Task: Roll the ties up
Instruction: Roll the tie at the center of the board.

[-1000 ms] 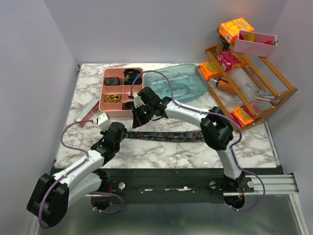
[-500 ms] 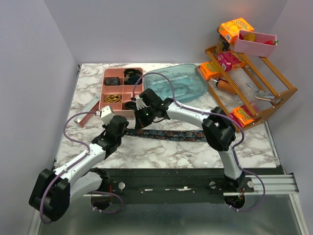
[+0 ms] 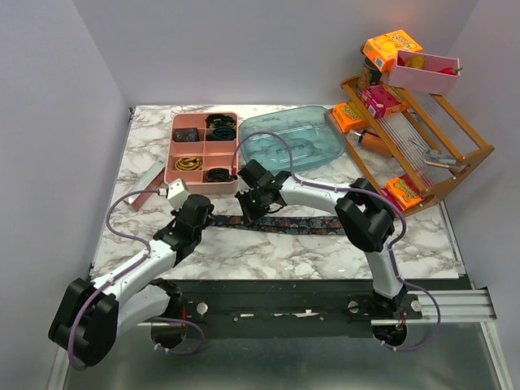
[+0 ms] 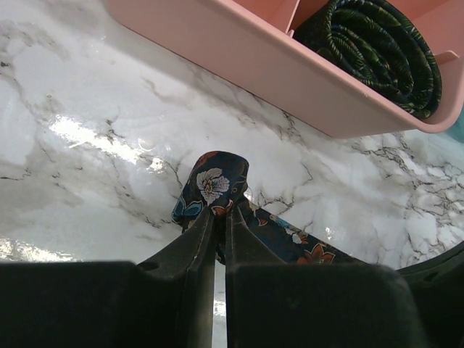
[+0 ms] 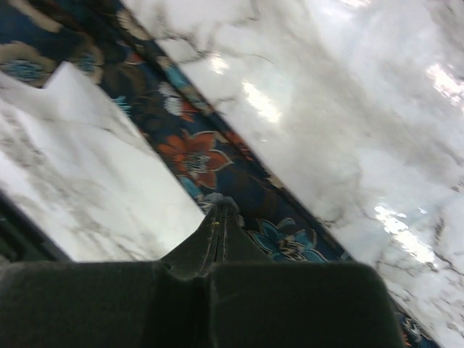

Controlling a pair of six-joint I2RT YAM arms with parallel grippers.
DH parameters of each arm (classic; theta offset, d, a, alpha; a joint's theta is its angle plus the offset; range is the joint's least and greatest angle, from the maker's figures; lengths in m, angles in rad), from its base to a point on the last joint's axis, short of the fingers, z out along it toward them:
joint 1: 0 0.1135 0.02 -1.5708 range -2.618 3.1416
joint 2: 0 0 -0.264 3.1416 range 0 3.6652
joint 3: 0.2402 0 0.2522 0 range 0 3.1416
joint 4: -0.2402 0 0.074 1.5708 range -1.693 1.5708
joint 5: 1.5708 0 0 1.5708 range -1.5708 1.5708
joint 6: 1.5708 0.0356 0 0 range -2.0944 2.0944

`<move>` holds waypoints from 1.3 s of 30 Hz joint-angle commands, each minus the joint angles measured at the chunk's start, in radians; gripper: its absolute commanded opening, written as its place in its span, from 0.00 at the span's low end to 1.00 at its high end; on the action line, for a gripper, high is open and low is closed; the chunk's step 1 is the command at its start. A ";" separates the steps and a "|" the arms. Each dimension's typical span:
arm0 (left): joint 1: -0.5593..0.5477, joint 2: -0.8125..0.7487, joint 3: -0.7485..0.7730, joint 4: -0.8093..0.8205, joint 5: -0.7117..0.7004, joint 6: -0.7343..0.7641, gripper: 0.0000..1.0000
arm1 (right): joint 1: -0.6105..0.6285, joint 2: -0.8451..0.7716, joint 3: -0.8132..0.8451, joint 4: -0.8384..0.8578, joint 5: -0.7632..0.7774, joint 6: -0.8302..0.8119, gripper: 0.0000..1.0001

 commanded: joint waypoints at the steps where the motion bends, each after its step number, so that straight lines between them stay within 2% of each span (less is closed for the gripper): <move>1: 0.004 0.003 -0.025 0.065 0.017 -0.019 0.00 | 0.004 0.055 -0.005 -0.092 0.142 -0.042 0.01; 8: 0.004 0.003 -0.079 0.135 0.063 -0.023 0.00 | 0.000 0.066 -0.064 -0.192 0.239 -0.016 0.01; 14: 0.004 0.021 -0.108 0.221 0.092 -0.020 0.00 | -0.025 0.038 -0.161 -0.212 0.251 -0.019 0.01; 28: 0.004 0.127 -0.123 0.393 0.189 -0.049 0.02 | -0.080 -0.008 -0.267 -0.242 0.261 -0.045 0.01; 32: 0.004 0.148 -0.126 0.416 0.192 -0.045 0.02 | -0.083 -0.028 -0.279 -0.258 0.316 -0.067 0.01; 39: 0.004 0.133 -0.145 0.436 0.195 -0.084 0.02 | -0.083 -0.147 -0.247 -0.189 0.272 -0.128 0.01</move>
